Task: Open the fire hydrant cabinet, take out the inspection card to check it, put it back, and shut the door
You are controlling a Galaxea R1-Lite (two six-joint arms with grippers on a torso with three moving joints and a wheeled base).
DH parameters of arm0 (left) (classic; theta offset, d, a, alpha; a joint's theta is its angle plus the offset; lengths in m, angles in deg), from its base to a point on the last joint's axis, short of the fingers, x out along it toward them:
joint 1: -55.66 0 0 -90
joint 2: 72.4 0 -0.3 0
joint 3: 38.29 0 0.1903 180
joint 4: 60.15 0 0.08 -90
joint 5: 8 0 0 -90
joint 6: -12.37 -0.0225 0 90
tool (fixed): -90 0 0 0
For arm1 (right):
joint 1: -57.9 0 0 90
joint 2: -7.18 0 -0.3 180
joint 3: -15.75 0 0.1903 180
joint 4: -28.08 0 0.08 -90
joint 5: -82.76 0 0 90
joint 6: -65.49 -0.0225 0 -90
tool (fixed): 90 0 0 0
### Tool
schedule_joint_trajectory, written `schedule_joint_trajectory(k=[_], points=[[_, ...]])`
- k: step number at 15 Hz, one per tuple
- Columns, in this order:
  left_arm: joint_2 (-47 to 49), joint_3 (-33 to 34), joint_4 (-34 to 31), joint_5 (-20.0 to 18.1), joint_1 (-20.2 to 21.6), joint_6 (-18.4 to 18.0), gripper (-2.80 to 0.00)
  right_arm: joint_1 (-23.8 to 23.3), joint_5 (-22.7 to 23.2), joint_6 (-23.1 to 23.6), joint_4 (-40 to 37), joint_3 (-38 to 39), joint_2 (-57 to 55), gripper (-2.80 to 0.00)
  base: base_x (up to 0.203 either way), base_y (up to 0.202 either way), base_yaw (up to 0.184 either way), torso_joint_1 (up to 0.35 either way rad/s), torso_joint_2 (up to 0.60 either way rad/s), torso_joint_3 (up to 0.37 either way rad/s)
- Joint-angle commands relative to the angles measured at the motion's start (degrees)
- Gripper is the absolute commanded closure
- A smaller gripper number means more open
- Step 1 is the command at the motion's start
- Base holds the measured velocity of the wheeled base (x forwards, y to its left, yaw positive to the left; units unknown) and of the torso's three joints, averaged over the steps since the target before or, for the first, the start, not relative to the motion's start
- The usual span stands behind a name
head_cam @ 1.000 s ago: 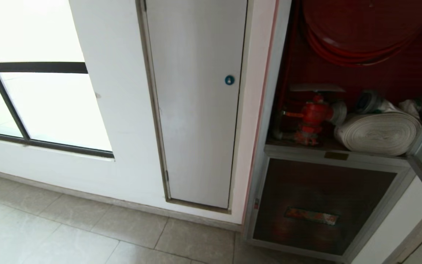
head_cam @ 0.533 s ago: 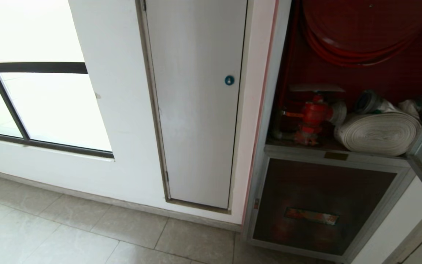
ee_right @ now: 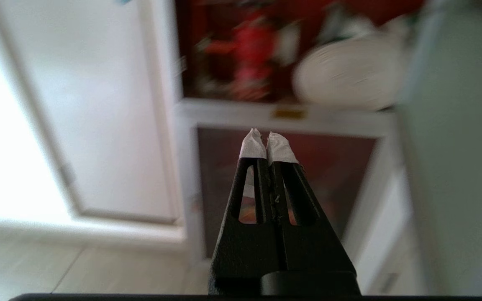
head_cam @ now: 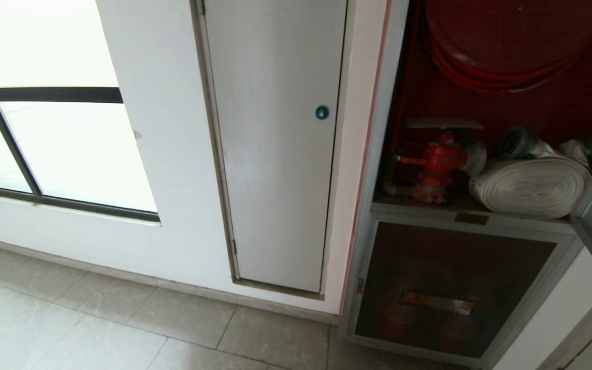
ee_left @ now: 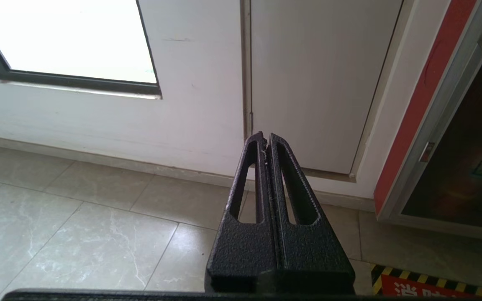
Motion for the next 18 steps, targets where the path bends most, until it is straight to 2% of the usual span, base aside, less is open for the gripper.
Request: schedule_joint_trajectory(k=[1,4,7,10,13,16,18], points=[[0.1,0.4,0.0,0.0,0.0,-0.1,0.00,-0.3,-8.5,0.8,0.4,-8.5,-11.3,0.00,0.000,0.000,0.000,0.000,0.00,0.000],[0.1,0.4,0.0,0.0,0.0,-0.1,0.00,-0.7,-21.6,3.9,6.1,-14.2,-17.1,0.00,0.000,0.000,0.000,0.000,0.00,0.000],[0.1,0.4,0.0,0.0,0.0,-0.1,0.00,-0.8,-28.6,5.8,9.4,-16.9,-18.6,0.00,0.000,0.000,0.000,0.000,0.00,0.000],[0.1,0.4,0.0,0.0,0.0,-0.1,0.00,-1.1,-38.0,7.1,14.9,-17.7,-21.4,0.00,0.000,0.000,0.000,0.000,0.00,0.000],[0.1,0.4,0.0,0.0,0.0,-0.1,0.00,-9.5,-38.1,6.4,23.3,-17.5,-24.2,0.00,0.000,0.000,0.000,0.000,0.00,0.000],[0.1,0.4,0.0,0.0,0.0,-0.1,0.00,-18.6,-36.7,2.4,26.5,-17.3,-25.3,0.00,0.000,0.000,0.000,0.000,0.00,0.000],[0.1,0.4,0.0,0.0,0.0,0.0,0.00,-20.0,-36.5,-0.5,29.2,-17.0,-25.5,0.00,0.000,0.000,0.000,0.000,0.00,0.000]])
